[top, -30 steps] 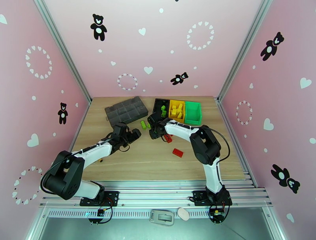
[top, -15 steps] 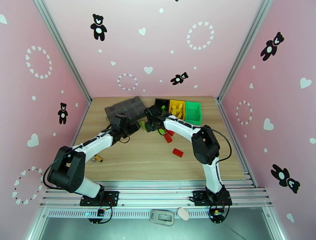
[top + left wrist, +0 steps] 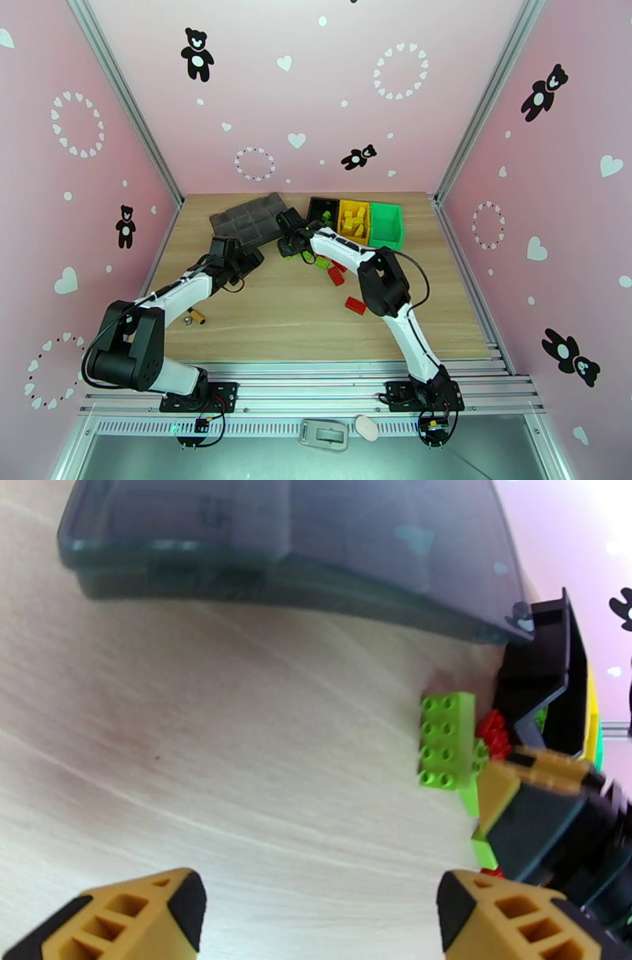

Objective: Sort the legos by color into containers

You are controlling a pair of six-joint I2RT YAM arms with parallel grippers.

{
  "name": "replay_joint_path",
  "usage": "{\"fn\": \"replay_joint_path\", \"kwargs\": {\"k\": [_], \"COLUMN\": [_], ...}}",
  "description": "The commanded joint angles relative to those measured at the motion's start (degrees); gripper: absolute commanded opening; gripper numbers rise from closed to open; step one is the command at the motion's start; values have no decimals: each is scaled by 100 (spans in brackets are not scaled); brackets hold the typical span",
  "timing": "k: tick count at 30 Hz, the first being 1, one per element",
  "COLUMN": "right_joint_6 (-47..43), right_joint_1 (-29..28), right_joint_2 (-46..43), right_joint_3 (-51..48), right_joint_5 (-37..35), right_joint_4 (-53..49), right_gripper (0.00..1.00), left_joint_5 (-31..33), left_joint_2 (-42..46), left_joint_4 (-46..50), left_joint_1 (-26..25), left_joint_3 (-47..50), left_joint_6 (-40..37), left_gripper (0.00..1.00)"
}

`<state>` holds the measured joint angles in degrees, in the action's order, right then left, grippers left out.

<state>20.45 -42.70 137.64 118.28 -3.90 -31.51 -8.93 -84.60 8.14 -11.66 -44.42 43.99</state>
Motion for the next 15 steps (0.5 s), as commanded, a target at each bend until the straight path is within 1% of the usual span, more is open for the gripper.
{"fn": "replay_joint_path", "kwargs": {"k": [1, 5, 12, 13, 15], "right_joint_6": [81, 170, 179, 183, 196], "right_joint_1": [-56, -60, -55, -57, -55], "right_joint_2": [408, 717, 877, 901, 909], "right_joint_3": [534, 884, 939, 943, 936], "right_joint_5": [-115, -255, -270, -261, -261], "right_joint_4": [-293, -530, -541, -530, -512], "right_gripper": [45, 46, 47, 47, 42], "left_joint_5": [-168, -177, -163, -161, -161], "left_joint_2": [44, 66, 127, 146, 185], "left_joint_4": [-170, -191, -195, -194, -195], "left_joint_1": [2, -2, 1, 0, 2], "left_joint_3": [90, 135, 179, 188, 206], "left_joint_6": [-9, 13, 30, 33, 47], "left_gripper": [83, 83, 83, 83, 83]}}
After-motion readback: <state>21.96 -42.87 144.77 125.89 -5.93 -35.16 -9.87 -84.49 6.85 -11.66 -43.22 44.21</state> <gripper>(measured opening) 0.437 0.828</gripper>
